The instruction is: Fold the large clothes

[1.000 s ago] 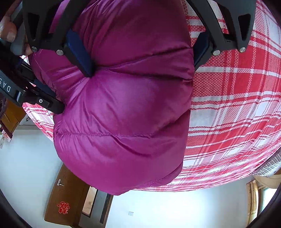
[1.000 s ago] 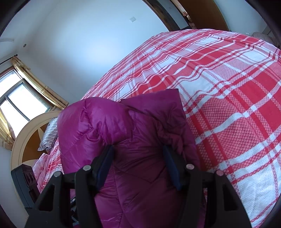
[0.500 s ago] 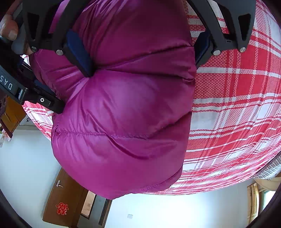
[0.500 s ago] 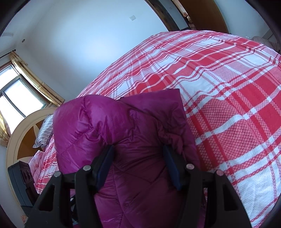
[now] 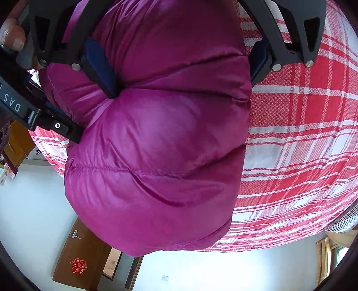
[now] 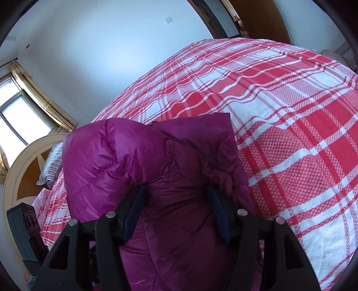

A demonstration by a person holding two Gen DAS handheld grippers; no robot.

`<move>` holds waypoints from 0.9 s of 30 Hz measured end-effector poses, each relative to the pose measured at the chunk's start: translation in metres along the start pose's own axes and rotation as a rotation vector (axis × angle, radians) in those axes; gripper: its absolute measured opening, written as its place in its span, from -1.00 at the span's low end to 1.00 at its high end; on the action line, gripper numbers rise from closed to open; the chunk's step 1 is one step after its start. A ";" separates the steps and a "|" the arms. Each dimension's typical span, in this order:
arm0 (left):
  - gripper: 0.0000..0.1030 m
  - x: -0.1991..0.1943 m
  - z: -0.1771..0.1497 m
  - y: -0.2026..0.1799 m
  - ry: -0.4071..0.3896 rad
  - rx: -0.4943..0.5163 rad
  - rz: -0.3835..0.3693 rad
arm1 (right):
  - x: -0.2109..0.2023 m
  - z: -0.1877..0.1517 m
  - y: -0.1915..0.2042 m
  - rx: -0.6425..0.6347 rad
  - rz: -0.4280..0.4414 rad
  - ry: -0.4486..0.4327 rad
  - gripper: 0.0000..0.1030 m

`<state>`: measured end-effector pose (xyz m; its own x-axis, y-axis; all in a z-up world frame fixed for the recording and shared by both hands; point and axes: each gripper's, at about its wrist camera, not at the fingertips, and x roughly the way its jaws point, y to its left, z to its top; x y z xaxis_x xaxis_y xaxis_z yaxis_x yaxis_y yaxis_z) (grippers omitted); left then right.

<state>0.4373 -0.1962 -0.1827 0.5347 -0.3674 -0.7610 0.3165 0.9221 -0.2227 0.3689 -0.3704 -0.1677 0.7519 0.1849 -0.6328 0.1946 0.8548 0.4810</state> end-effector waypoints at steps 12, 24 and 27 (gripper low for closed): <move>0.98 -0.034 0.060 -0.006 -0.214 0.011 0.099 | -0.003 -0.002 -0.002 -0.014 0.004 -0.013 0.19; 0.98 0.033 0.078 0.000 -0.052 -0.013 0.128 | -0.005 -0.003 -0.004 0.001 0.016 -0.022 0.19; 0.99 0.039 0.075 -0.001 -0.036 -0.012 0.130 | -0.005 -0.003 -0.003 -0.003 0.007 -0.022 0.19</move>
<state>0.5166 -0.2208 -0.1658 0.5984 -0.2490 -0.7615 0.2335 0.9634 -0.1315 0.3632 -0.3720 -0.1678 0.7670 0.1799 -0.6159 0.1874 0.8552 0.4832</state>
